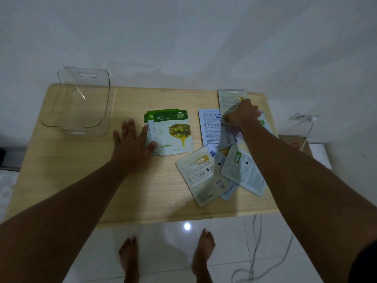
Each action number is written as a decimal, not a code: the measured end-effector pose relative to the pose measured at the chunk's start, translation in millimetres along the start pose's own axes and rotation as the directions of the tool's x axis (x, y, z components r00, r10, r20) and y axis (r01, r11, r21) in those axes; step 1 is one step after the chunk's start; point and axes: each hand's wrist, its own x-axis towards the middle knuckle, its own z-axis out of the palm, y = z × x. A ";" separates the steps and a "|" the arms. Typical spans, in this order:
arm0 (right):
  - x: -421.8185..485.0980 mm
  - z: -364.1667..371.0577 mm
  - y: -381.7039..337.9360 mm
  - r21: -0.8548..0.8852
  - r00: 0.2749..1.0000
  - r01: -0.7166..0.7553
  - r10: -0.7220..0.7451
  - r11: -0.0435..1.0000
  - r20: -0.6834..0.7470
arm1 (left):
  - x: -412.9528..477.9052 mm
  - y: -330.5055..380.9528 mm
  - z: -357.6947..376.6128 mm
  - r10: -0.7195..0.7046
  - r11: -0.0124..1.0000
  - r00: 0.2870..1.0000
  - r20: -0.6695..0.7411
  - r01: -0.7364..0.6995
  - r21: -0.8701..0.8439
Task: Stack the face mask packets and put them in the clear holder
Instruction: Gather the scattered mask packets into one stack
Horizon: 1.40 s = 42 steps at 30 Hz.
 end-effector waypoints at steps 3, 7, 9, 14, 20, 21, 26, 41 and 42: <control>2.4 -5.0 2.6 0.050 0.999 0.028 -0.026 0.998 -0.030 | 0.8 -1.8 1.8 -0.001 1.000 1.000 -0.003 0.001 0.004; -0.6 -10.7 6.1 0.272 0.999 0.032 -0.020 0.962 -0.045 | 0.4 -1.2 2.3 0.003 1.000 1.000 -0.006 -0.003 0.001; -1.7 -12.0 7.5 0.269 0.993 0.098 -0.078 0.958 -0.085 | -0.3 -1.1 1.7 0.002 1.000 1.000 -0.008 -0.002 -0.005; -19.3 -20.8 -5.3 0.360 0.955 0.278 -0.216 0.891 -0.203 | -0.4 0.2 -1.3 -0.004 1.000 1.000 0.008 0.004 -0.019; -68.9 -19.2 -46.9 0.221 0.862 0.507 -0.483 0.833 -0.155 | 0.1 0.7 -0.7 -0.001 0.999 1.000 0.006 0.001 -0.032; -80.4 -13.6 -55.7 0.191 0.848 0.531 -0.516 0.826 -0.124 | -0.1 0.4 -0.1 -0.001 0.999 1.000 0.001 0.001 -0.034; -132.8 41.5 -85.8 0.214 0.823 0.545 -0.566 0.811 0.050 | -2.0 -1.1 -0.8 0.004 0.998 1.000 -0.006 -0.004 -0.058; -146.5 73.7 -69.3 0.348 0.817 0.511 -0.569 0.786 0.087 | -3.1 -0.3 -0.2 0.002 0.999 1.000 -0.013 -0.003 -0.052; -142.1 67.1 -61.0 0.349 0.838 0.481 -0.539 0.804 0.086 | -2.9 0.6 -0.7 -0.004 0.999 1.000 -0.004 0.004 -0.054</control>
